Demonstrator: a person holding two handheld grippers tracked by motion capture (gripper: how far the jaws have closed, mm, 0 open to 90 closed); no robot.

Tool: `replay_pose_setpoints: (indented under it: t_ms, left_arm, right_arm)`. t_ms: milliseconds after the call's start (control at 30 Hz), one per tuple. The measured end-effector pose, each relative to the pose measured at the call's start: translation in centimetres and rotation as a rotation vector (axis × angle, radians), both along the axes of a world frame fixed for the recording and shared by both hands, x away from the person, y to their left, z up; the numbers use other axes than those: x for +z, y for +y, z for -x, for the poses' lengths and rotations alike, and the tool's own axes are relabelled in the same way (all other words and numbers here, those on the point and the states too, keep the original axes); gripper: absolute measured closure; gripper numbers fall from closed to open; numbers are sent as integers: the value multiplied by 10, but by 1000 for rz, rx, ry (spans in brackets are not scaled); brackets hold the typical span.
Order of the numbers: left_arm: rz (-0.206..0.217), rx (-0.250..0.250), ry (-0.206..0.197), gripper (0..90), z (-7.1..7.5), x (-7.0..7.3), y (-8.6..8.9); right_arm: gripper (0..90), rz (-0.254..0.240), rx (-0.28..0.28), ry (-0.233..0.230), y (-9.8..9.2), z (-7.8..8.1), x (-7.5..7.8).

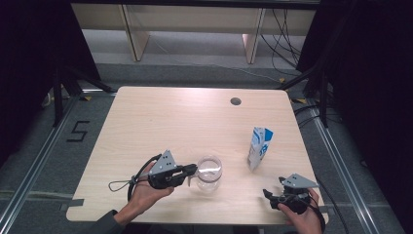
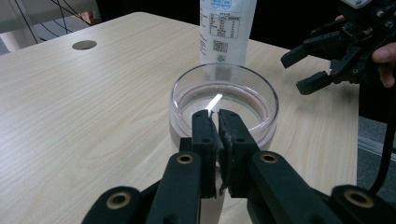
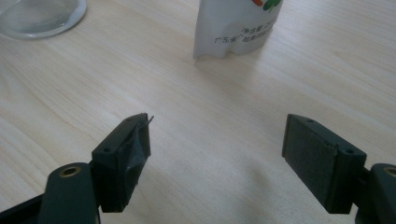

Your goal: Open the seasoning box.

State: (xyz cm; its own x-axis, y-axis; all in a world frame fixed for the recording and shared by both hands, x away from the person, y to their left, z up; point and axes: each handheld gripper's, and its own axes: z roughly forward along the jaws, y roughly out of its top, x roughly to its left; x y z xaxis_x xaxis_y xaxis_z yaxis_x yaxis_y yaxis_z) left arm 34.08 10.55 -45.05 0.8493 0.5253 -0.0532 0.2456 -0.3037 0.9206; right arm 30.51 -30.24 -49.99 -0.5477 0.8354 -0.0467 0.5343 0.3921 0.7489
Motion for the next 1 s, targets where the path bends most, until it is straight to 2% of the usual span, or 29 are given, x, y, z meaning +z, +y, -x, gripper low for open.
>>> replay_pose_setpoints:
  t_ms: [133, 167, 200, 233, 267, 300, 433, 467, 500, 567, 600, 633, 700, 733, 767, 833, 900, 933, 1000]
  left_arm:
    - [5, 1, -2, 847, 1, 0, 1]
    - [13, 3, 5, 848, 2, -1, 2]
    - [1, 3, -5, 847, 1, 0, 3]
    - [-2, 4, -9, 847, 1, 0, 4]
    - [3, 12, -1, 848, 2, 0, 4]
    - [12, 3, -3, 848, 2, 0, 4]
    - [2, 12, -9, 850, 3, 0, 5]
    - [1, 11, -10, 850, 3, 0, 5]
    - [1, 11, -13, 850, 3, 0, 5]
    - [0, 10, -16, 851, 4, 0, 5]
    - [-1, 10, -17, 851, 4, 0, 5]
    - [-1, 10, -18, 852, 4, 0, 6]
    - [1, 10, -20, 852, 4, -1, 5]
    - [-3, 5, -26, 852, 4, -1, 6]
    - [-3, 4, -27, 853, 4, -1, 6]
    - [-4, 1, -28, 853, 4, -1, 6]
    - [10, 18, -5, 856, 6, -2, 5]
    - [-2, 3, -25, 858, 5, -1, 6]
    - [-2, 3, -27, 859, 5, -1, 6]
  right_arm:
    - [245, -7, -2, -3, 1, 1, 0]
    - [247, -25, -17, 11, 3, 2, 1]
    - [248, -12, 11, -11, 2, 1, 1]
    - [252, -31, -6, 15, 4, 3, 1]
    - [256, -6, 23, -24, 3, 1, 2]
    - [256, -17, 23, -12, 5, 2, 2]
    - [258, -23, 20, -9, 8, 3, 2]
    - [258, -14, 33, -23, 7, 2, 2]
    - [259, -27, 33, -4, 9, 3, 3]
    - [263, -34, 39, -19, 9, 3, 3]
    - [270, -35, 44, -27, 10, 3, 3]
    - [277, -44, 45, -15, 12, 3, 4]
    - [293, -45, 64, -32, 15, 3, 6]
    - [306, -62, 47, -26, 18, 5, 7]
    - [317, -60, 74, -48, 19, 3, 8]
    - [338, -66, 78, -54, 23, 4, 10]
    - [372, -70, 100, -72, 27, 4, 12]
    - [389, -79, 104, -79, 29, 4, 13]
    - [421, -72, 115, -80, 34, 3, 14]
